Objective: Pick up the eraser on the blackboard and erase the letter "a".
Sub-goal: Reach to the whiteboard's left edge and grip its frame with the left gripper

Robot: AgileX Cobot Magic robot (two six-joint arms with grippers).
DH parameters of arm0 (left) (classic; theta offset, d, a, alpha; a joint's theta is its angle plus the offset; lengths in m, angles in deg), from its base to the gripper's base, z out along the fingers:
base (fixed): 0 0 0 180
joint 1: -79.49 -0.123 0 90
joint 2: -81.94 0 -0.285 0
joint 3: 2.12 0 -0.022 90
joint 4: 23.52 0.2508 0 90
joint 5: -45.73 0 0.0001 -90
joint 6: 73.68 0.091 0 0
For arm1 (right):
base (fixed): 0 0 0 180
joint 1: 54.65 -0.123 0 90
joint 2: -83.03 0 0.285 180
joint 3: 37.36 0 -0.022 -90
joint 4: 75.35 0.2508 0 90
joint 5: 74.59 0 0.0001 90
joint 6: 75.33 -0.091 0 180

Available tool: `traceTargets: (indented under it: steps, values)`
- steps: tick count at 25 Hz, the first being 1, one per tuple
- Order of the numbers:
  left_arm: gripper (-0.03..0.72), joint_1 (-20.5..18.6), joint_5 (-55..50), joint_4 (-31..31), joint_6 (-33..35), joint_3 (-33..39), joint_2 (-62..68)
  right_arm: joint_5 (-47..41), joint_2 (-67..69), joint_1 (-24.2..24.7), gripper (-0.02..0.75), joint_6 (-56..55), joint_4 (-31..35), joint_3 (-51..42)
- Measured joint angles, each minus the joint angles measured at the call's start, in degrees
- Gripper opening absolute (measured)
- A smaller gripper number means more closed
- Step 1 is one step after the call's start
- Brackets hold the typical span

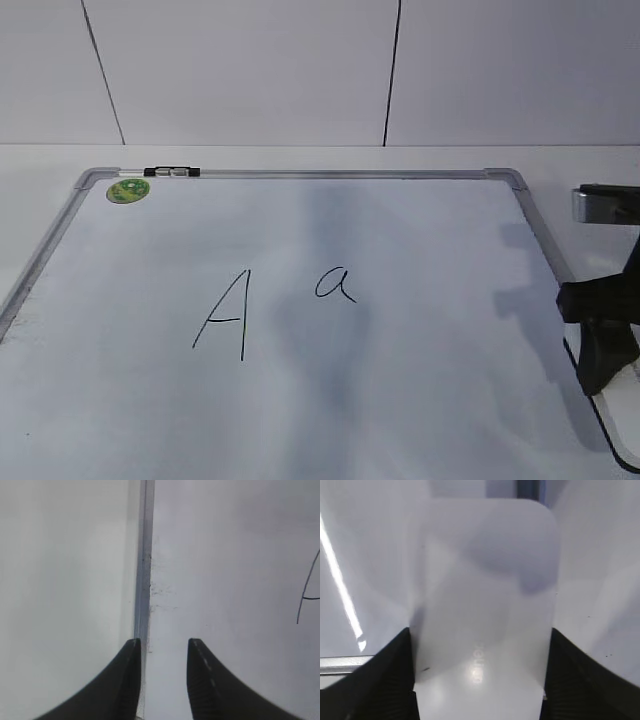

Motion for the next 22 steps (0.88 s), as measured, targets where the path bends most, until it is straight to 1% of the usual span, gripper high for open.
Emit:
traceTargets:
  steps: [6,13,18,22]
  values:
    - [0.239,0.0,0.01,1.24,0.0,-3.89,11.18,0.0,0.0,0.0,0.556,0.48,-0.86,0.24]
    - [0.239,0.0,-0.09,5.23,0.09,-7.33,17.63,-0.27,0.0,0.0,0.556,0.52,-0.86,1.5]
    - [0.239,0.0,-0.09,5.36,1.63,-7.74,21.54,-0.31,0.0,0.0,0.556,0.99,-0.64,2.09]
    - [0.239,0.0,-0.09,3.83,3.93,-7.77,25.6,-0.31,0.0,0.0,0.556,1.59,0.14,2.09]
